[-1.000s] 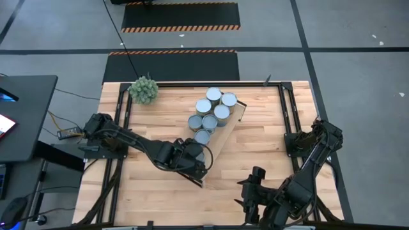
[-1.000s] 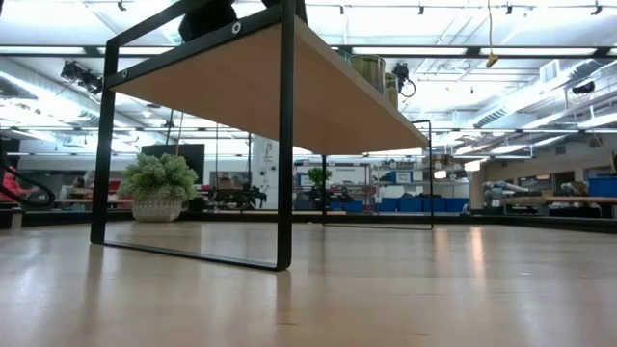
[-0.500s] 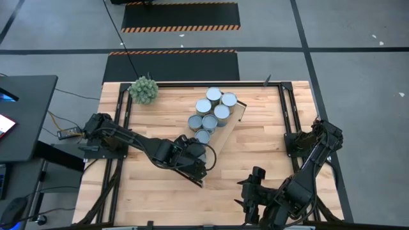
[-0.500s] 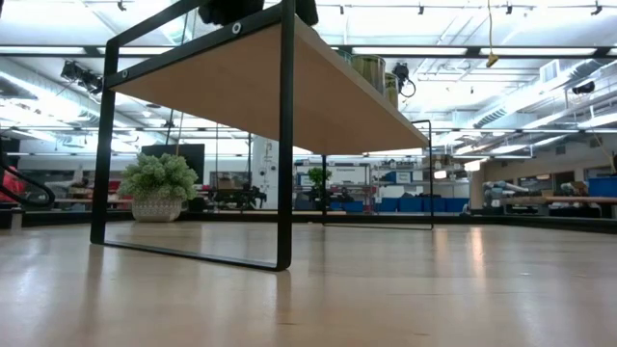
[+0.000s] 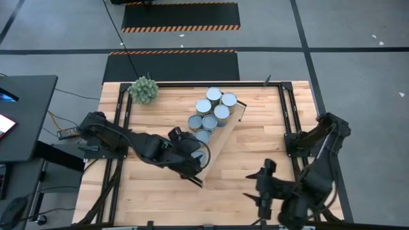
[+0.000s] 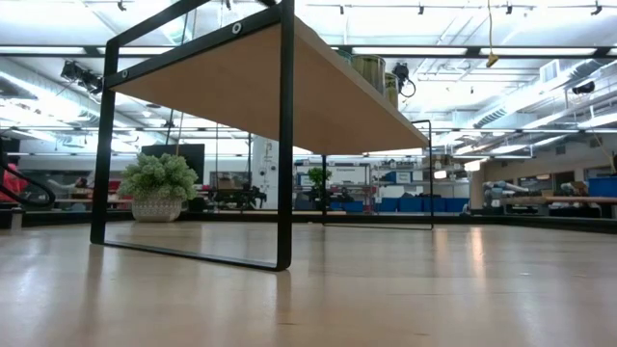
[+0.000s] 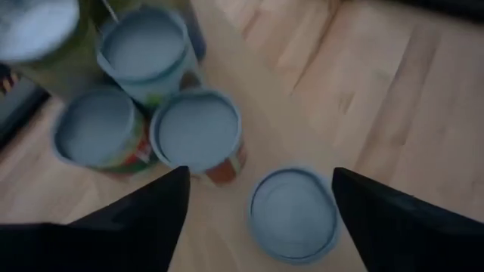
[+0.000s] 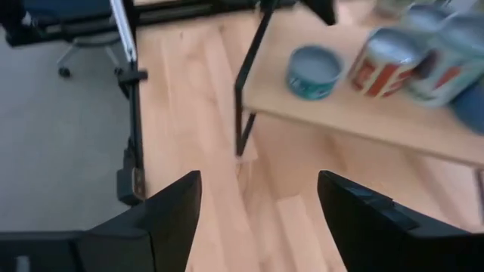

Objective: Pick and place cans onto a shelf
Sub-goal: Return to Home Position

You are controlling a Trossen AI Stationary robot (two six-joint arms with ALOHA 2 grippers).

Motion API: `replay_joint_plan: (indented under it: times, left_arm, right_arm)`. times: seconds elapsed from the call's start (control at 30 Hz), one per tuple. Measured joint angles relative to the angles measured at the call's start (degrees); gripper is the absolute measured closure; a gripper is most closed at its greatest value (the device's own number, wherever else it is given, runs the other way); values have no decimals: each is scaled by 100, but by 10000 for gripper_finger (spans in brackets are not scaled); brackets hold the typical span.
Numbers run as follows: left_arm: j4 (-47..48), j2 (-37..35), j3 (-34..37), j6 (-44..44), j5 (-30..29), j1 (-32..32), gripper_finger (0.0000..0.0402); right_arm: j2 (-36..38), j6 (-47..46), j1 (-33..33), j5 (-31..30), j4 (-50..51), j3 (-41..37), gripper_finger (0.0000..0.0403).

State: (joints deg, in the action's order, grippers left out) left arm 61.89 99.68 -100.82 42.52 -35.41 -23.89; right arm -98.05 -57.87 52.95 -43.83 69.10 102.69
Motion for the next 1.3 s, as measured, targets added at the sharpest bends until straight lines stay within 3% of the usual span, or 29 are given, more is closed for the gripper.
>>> replay_joint_plan:
  times: [0.17,0.3,0.63,1.0,1.3]
  left_arm:
    - [-122,-267,2,-469,-175,-65,130]
    - [-272,-524,167,-773,-307,4,185]
    - [-2741,-2253,2664,-874,45,36,300]
    - [-3827,-3773,4177,-1234,384,163,370]
    - [-5189,-5167,5829,-1335,1051,689,397]
  right_arm:
    - [348,-334,195,-469,346,-207,164]
    - [888,-504,208,-442,-172,-1116,202]
    - [2844,-520,36,-258,-2471,-3719,316]
    - [4564,-463,-489,-375,-3409,-5300,392]
    - [5479,-104,-1218,-362,-5100,-6671,398]
